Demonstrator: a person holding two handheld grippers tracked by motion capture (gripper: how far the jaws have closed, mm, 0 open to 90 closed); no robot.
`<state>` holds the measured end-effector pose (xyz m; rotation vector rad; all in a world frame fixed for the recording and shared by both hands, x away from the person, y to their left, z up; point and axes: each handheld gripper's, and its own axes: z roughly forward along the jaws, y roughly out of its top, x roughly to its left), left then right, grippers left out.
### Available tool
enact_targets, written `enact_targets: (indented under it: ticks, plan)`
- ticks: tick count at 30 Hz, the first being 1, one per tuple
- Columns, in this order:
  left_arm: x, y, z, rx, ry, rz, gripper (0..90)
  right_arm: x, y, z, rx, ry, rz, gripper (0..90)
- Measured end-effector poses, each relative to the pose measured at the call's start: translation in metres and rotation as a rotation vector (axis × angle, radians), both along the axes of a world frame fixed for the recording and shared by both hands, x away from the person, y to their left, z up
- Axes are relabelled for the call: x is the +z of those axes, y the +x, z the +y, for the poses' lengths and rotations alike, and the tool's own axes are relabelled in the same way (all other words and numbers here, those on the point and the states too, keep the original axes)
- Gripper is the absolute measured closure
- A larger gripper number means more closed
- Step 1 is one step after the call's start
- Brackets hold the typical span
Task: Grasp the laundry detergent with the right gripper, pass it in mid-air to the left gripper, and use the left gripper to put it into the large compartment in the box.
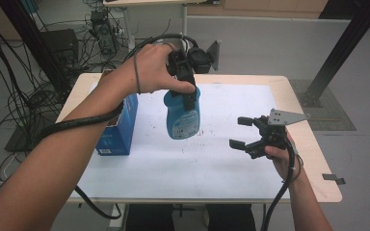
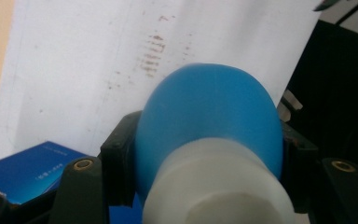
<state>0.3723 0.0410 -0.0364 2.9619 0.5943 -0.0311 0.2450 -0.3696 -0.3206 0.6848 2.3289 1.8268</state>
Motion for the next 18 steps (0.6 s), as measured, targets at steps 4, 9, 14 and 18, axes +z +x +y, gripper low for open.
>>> enact_targets:
  ticks: [4,9,14,18]
  plan:
    - [0.002,0.012,0.012,0.075,-0.016,0.013,37.9,-0.001,0.0,-0.001,0.001,0.004,-0.001,7.3]
    - [0.007,0.022,0.022,0.172,-0.002,0.002,37.9,-0.001,0.0,-0.001,0.0,0.005,0.0,7.3]
    - [0.012,0.028,0.034,0.264,-0.021,-0.016,37.9,-0.002,0.0,-0.001,-0.003,0.01,-0.001,7.4]
    - [0.016,0.032,0.04,0.328,-0.016,-0.03,37.9,-0.004,0.0,-0.001,-0.007,0.014,0.0,7.6]
